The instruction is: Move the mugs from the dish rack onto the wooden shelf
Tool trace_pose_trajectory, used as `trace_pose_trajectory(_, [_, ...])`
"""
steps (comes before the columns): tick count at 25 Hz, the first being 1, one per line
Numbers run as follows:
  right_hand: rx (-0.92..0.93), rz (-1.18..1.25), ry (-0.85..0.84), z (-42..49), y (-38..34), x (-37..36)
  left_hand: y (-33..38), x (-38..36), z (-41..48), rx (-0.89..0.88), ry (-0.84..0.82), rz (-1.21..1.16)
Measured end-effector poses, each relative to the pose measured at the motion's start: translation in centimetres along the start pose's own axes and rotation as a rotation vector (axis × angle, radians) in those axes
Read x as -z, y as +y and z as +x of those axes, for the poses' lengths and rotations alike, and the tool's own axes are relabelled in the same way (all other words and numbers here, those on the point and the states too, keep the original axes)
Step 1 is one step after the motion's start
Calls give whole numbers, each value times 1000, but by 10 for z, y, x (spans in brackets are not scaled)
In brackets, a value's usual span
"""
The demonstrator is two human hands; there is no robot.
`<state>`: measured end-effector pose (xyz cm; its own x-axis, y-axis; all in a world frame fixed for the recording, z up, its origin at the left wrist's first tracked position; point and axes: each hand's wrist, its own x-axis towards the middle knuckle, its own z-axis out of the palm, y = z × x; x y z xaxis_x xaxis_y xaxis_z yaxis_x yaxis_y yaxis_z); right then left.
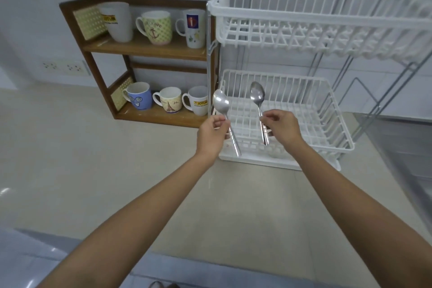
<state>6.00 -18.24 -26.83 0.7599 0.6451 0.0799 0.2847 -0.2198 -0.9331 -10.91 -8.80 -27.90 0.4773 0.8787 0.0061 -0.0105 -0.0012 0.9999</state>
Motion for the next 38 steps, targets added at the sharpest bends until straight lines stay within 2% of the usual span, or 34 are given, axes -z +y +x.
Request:
trace_pose_trajectory(6, [-217,-65,-73,47,10,0,10,-36,65,285,-30,-8])
trace_pose_trajectory(10, [-263,-125,-96,66,19,-14,-1,-49,92,343,12,28])
trace_pose_trajectory(17, [-263,-248,-89,88,45,-38,-39,-66,117,380,21,304])
trace_pose_trajectory(20, [-202,-370,-83,88,52,-41,-46,-74,122,390,-2,412])
trace_pose_trajectory(27, [-169,-460,-109,90,57,-45,-51,-80,122,297,-40,752])
trace_pose_trajectory(34, [-188,-462,-98,88,52,-44,-44,-78,118,264,-56,881])
trace_pose_trajectory(36, [-181,-489,-52,81,44,-43,-35,-76,112,179,-59,895])
trace_pose_trajectory(38, [-116,-534,15,71,33,-44,-28,-72,103,16,-72,882])
